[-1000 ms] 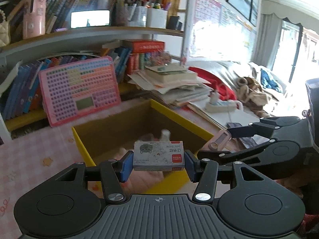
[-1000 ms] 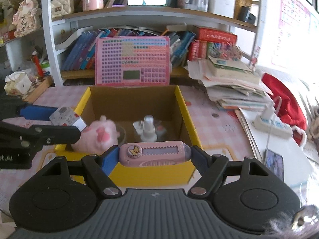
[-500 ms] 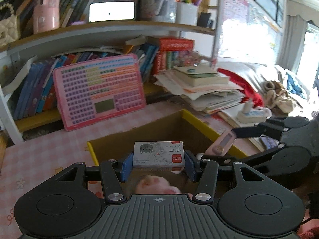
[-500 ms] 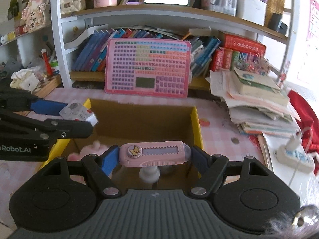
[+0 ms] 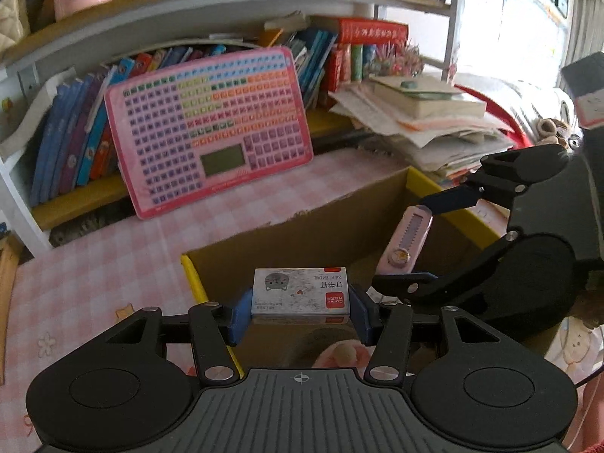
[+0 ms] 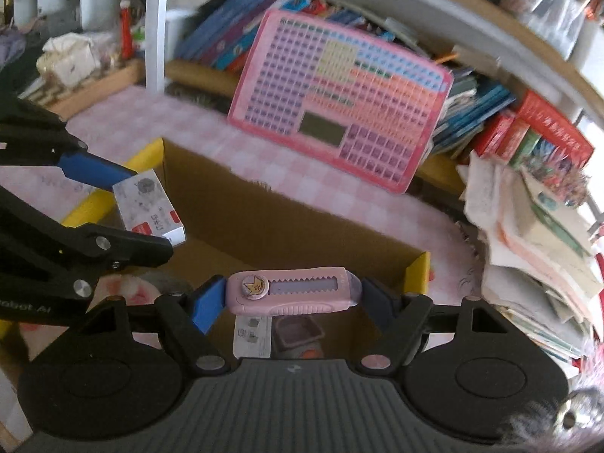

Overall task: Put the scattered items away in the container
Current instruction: 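Lower both tools into the box and open them, releasing charger and cutter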

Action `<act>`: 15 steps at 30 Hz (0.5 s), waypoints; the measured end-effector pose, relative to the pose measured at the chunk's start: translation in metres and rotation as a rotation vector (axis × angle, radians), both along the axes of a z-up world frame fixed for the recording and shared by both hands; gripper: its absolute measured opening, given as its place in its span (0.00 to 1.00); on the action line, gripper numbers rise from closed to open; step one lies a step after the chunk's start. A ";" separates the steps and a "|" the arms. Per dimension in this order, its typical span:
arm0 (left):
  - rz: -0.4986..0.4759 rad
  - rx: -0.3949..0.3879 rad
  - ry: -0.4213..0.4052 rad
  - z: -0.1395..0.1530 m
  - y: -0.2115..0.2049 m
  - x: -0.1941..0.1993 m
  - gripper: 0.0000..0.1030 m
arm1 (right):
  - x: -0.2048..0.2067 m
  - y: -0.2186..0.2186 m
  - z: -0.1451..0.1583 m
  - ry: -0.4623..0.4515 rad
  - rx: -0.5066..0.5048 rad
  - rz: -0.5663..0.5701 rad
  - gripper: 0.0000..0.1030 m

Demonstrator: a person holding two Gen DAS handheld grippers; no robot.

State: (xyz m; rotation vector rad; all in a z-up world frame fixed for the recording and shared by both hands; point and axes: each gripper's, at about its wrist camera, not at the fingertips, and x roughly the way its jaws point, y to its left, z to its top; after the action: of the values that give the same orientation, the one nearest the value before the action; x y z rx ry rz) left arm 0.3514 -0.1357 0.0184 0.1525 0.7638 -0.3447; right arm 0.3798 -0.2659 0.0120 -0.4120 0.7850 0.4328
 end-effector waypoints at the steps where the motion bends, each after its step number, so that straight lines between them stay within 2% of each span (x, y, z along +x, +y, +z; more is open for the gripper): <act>1: 0.001 -0.001 0.003 -0.002 0.000 0.001 0.51 | 0.002 0.000 -0.002 0.007 -0.001 0.001 0.74; 10: 0.037 -0.001 0.018 -0.008 0.000 0.003 0.55 | 0.006 -0.002 -0.009 0.048 0.010 -0.013 0.74; 13: 0.060 0.006 0.004 -0.005 -0.001 0.000 0.73 | 0.005 -0.005 -0.010 0.057 0.018 -0.025 0.75; 15: 0.059 -0.002 -0.006 -0.002 0.000 -0.003 0.78 | 0.004 -0.008 -0.010 0.063 0.031 -0.033 0.75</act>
State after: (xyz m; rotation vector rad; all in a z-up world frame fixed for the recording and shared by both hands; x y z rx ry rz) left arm 0.3481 -0.1362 0.0160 0.1288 0.7602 -0.2887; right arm 0.3835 -0.2739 0.0019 -0.3575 0.8437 0.4279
